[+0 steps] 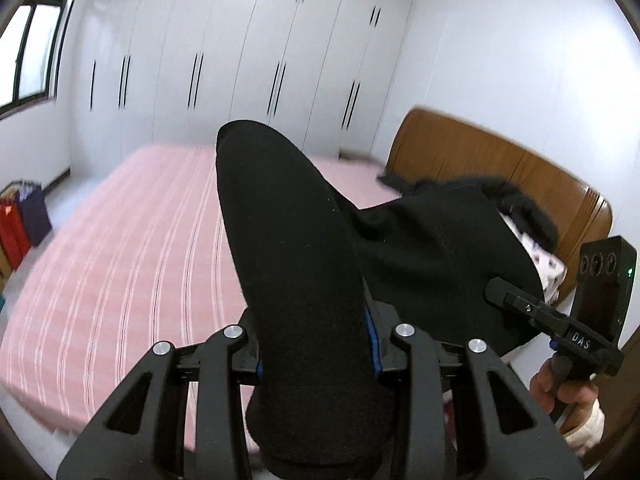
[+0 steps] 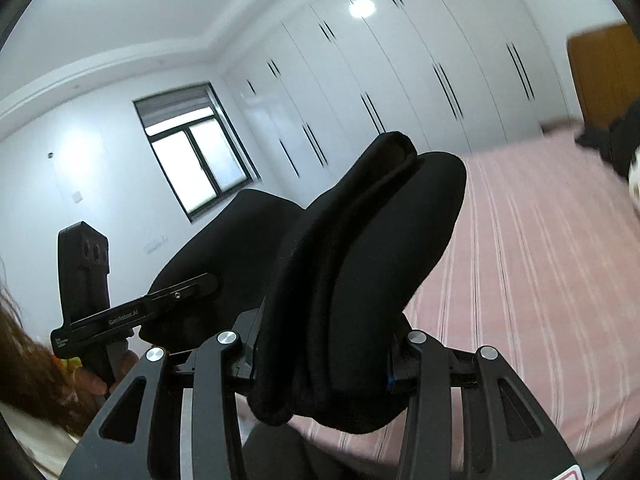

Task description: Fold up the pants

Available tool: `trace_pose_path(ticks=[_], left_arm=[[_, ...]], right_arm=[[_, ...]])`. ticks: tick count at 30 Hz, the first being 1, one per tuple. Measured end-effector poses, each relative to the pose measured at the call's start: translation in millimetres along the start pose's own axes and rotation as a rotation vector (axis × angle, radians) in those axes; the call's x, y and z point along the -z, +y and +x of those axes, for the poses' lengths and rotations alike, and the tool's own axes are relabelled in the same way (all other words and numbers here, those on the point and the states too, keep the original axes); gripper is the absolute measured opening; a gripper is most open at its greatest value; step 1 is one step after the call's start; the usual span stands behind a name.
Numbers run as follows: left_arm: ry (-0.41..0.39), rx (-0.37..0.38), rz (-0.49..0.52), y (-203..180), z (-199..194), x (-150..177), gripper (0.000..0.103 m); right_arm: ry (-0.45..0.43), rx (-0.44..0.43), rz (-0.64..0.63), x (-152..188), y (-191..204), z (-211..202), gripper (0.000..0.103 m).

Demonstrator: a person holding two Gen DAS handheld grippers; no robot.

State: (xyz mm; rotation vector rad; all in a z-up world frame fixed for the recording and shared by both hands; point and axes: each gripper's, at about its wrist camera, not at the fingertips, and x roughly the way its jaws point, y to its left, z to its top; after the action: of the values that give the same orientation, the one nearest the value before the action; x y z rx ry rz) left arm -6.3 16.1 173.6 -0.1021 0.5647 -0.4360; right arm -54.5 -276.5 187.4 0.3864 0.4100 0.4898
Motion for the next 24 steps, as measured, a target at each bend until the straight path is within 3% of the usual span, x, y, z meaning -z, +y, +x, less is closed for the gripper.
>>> trace_pose_path(ticks=[5,11,16,24], left_arm=[[-0.169,0.006,0.041,-6.0,-10.2,-51.3,0.034],[-0.312,-0.016,0.092,-9.4,-7.2,-99.6,0.035],[-0.353,-0.034,0.094,5.3,22.9,-131.8,0.035],[-0.317,-0.038,0.037,55.0,113.7,-167.2,0.035]], right_arm=[[-0.106,-0.048,-0.046,-48.3,2.9,7.5,0.040],[-0.200,-0.104,-0.081,-105.1,-1.6,32.6,0.041],[-0.223,-0.122,-0.087,-145.1,-16.8,70.4,0.041],[-0.199,-0.103,-0.045,-175.9,-69.6,152.4,0.041]])
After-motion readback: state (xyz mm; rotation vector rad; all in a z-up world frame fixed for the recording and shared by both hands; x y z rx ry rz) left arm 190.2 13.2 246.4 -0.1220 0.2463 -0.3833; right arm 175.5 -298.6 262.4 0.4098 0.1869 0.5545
